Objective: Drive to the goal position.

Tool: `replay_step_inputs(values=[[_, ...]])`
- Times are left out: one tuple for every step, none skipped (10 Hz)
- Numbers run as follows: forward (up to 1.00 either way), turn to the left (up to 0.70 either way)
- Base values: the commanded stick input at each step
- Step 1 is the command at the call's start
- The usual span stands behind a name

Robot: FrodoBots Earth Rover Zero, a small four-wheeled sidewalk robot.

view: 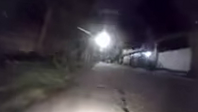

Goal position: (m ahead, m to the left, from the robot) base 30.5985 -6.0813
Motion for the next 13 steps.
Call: replay_step_inputs(values=[[0.70,-0.21],[0.70,-0.28],[0.70,-0.35],[0.70,-0.35],[0.70,-0.35],[0.70,-0.25],[0.70,-0.04],[0.70,0.00],[0.70,0.00],[0.70,0.00],[0.70,0.00],[0.70,0.00],[0.70,0.00]])
